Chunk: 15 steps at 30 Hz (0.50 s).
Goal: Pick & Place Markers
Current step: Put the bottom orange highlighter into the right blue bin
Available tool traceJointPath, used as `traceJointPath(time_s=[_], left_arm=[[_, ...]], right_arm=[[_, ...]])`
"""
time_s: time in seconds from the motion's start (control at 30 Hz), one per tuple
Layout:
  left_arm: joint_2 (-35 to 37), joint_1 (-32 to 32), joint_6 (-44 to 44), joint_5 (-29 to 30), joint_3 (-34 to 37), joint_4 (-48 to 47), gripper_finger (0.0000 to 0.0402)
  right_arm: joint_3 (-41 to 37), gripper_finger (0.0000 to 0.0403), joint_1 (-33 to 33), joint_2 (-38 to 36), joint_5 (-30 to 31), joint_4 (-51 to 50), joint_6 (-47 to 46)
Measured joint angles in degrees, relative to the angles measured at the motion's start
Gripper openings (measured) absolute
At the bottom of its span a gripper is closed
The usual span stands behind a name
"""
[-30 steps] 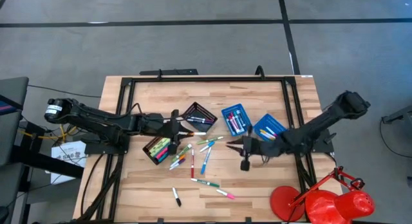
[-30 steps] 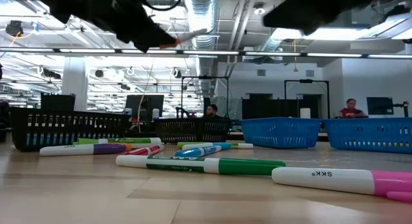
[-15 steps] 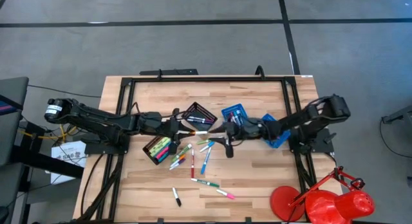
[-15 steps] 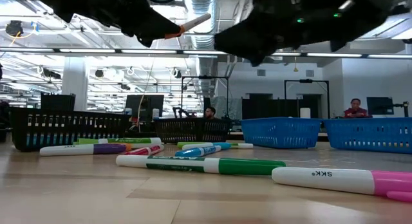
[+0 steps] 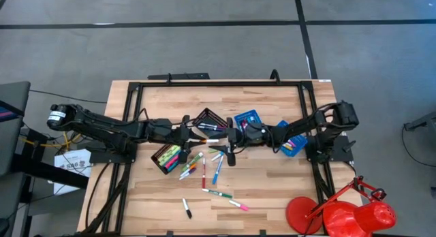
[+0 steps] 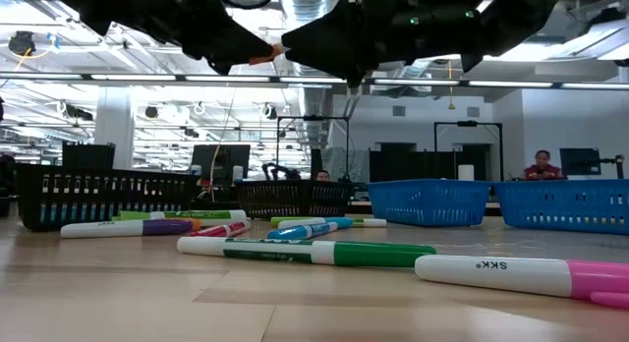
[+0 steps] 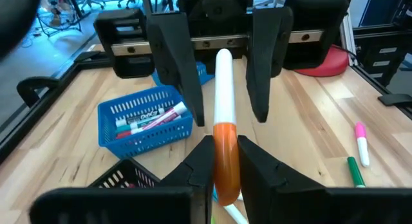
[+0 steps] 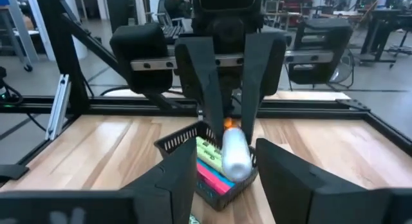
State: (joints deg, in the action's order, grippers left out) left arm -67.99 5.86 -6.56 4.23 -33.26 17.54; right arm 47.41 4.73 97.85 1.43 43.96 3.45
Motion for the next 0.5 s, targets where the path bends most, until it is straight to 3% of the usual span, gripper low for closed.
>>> traceJointPath(time_s=[0.5], left_arm=[[0.0,0.0,0.8,1.7,0.0,-0.8,0.0051]], right_arm=[[0.1,0.0072,-0.1,-0.1,0.3,0.4,-0.3]])
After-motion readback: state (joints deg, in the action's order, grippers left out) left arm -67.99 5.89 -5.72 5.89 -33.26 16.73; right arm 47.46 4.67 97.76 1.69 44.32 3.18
